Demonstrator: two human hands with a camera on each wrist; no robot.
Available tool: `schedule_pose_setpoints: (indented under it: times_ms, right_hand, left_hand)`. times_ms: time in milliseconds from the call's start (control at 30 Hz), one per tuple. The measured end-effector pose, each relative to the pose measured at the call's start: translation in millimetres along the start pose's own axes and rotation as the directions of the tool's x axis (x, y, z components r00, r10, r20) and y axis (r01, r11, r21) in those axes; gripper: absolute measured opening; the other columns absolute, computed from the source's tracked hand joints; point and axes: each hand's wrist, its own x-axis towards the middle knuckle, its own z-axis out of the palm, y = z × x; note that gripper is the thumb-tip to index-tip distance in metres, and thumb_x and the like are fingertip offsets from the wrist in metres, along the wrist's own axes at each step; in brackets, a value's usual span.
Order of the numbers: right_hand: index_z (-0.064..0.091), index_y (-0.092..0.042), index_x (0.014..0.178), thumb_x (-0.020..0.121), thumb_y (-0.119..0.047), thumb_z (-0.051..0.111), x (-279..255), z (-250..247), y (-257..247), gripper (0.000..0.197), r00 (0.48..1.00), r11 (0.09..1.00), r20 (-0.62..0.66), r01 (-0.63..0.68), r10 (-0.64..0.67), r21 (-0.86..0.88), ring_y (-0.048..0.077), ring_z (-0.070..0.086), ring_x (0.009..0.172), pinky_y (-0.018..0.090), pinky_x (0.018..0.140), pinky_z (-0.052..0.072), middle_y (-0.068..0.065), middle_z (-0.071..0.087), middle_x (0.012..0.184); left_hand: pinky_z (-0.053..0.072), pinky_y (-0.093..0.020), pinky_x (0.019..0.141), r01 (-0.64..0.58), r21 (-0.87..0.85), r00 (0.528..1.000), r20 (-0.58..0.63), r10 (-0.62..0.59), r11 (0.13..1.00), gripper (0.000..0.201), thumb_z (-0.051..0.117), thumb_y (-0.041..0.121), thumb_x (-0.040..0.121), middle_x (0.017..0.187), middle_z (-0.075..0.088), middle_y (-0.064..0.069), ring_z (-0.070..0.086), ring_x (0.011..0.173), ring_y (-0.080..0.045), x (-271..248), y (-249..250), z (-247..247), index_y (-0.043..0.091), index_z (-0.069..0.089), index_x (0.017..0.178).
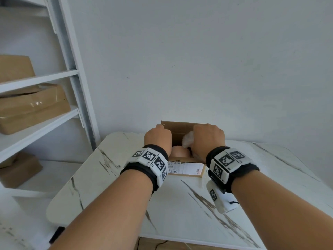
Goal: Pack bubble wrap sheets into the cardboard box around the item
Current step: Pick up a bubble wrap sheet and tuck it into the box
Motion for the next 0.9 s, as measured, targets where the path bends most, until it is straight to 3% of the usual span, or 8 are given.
schedule_pose_setpoints:
  times_ms: [133, 300, 433, 533, 600, 700, 800, 900]
  right_hand:
    - [0.056, -0.009, 0.111, 0.088, -0.009, 0.049, -0.8, 6.7, -0.8, 0.024, 0.999, 0.999, 0.027, -0.035, 0.034, 0.021, 0.028, 0.063, 0.103, 0.033, 0.077, 0.044, 0.008, 0.064, 0.111]
    - [0.062, -0.008, 0.109, 0.093, -0.017, 0.047, -0.2, -0.4, -6.0, 0.024, 0.986, 1.000, 0.170, -0.005, 0.003, 0.010, 0.028, 0.061, 0.108, 0.030, 0.072, 0.041, 0.011, 0.063, 0.115]
    - [0.056, -0.011, 0.076, 0.077, -0.023, 0.070, 4.1, -17.8, -7.7, 0.018, 0.971, 0.999, 0.236, 0.019, -0.025, 0.031, 0.021, 0.059, 0.078, 0.027, 0.064, 0.044, 0.002, 0.061, 0.081]
    - [0.062, -0.009, 0.092, 0.081, -0.018, 0.065, 10.5, -26.8, -14.2, 0.014, 0.973, 0.983, 0.142, 0.177, -0.181, 0.038, 0.025, 0.062, 0.090, 0.029, 0.073, 0.048, 0.004, 0.062, 0.090]
    - [0.068, -0.010, 0.099, 0.086, -0.015, 0.059, 10.1, -22.4, -17.1, 0.017, 0.955, 0.971, 0.177, 0.237, -0.237, 0.018, 0.025, 0.063, 0.090, 0.030, 0.078, 0.052, 0.007, 0.066, 0.097]
    - [0.067, -0.007, 0.082, 0.087, -0.021, 0.060, 9.4, -14.4, -10.9, 0.017, 0.956, 0.986, 0.241, 0.166, -0.167, 0.025, 0.021, 0.057, 0.075, 0.028, 0.069, 0.048, 0.004, 0.060, 0.076]
    - [0.049, -0.012, 0.058, 0.083, -0.018, 0.059, 12.6, -11.3, -9.0, 0.027, 0.956, 0.994, 0.271, 0.109, -0.112, 0.023, 0.015, 0.050, 0.060, 0.027, 0.064, 0.045, 0.000, 0.048, 0.061]
    - [0.050, -0.011, 0.063, 0.089, -0.018, 0.056, 16.3, -7.3, -12.4, 0.027, 0.939, 0.995, 0.332, 0.099, -0.090, -0.010, 0.020, 0.055, 0.070, 0.028, 0.068, 0.048, 0.003, 0.053, 0.067]
  left_hand:
    - [0.049, -0.030, 0.086, 0.036, -0.137, 0.999, 0.022, -0.033, 0.990, 0.027, 0.055, 0.002, 0.088, 0.121, 0.058, -0.012, 0.059, 0.109, -0.029, 0.2, -9.4, 3.6, 0.005, 0.065, 0.114]
    - [0.049, -0.030, 0.087, 0.020, -0.217, 1.000, 0.013, -0.018, 0.976, 0.027, 0.055, 0.002, 0.089, 0.118, 0.061, -0.011, 0.061, 0.106, -0.027, -1.9, -12.4, 3.4, 0.008, 0.067, 0.111]
    - [0.048, -0.029, 0.081, 0.008, -0.209, 1.000, -0.013, -0.011, 0.978, 0.019, 0.053, 0.002, 0.090, 0.113, 0.060, -0.013, 0.061, 0.103, -0.028, -3.0, -11.9, 3.6, 0.004, 0.066, 0.104]
    - [0.046, -0.029, 0.079, 0.005, -0.217, 0.999, -0.037, -0.013, 0.976, 0.018, 0.054, 0.003, 0.090, 0.112, 0.060, -0.013, 0.061, 0.104, -0.029, -4.1, -11.3, 3.9, 0.004, 0.065, 0.104]
    - [0.047, -0.029, 0.080, 0.002, -0.224, 0.999, -0.042, -0.012, 0.975, 0.018, 0.055, 0.004, 0.090, 0.113, 0.060, -0.013, 0.061, 0.103, -0.029, -4.5, -11.2, 4.4, 0.005, 0.065, 0.105]
    - [0.049, -0.030, 0.083, 0.001, -0.226, 0.999, -0.039, -0.010, 0.974, 0.019, 0.055, 0.004, 0.090, 0.113, 0.060, -0.013, 0.061, 0.103, -0.028, -3.4, -12.5, 6.1, 0.005, 0.066, 0.106]
    - [0.050, -0.031, 0.084, 0.003, -0.229, 0.999, -0.036, -0.011, 0.973, 0.019, 0.055, 0.004, 0.090, 0.113, 0.061, -0.013, 0.062, 0.103, -0.028, -1.7, -12.9, 7.2, 0.005, 0.066, 0.106]
    - [0.049, -0.031, 0.084, 0.000, -0.235, 0.999, -0.036, -0.008, 0.972, 0.019, 0.055, 0.004, 0.090, 0.113, 0.061, -0.013, 0.061, 0.104, -0.028, 0.9, -12.7, 7.4, 0.005, 0.066, 0.105]
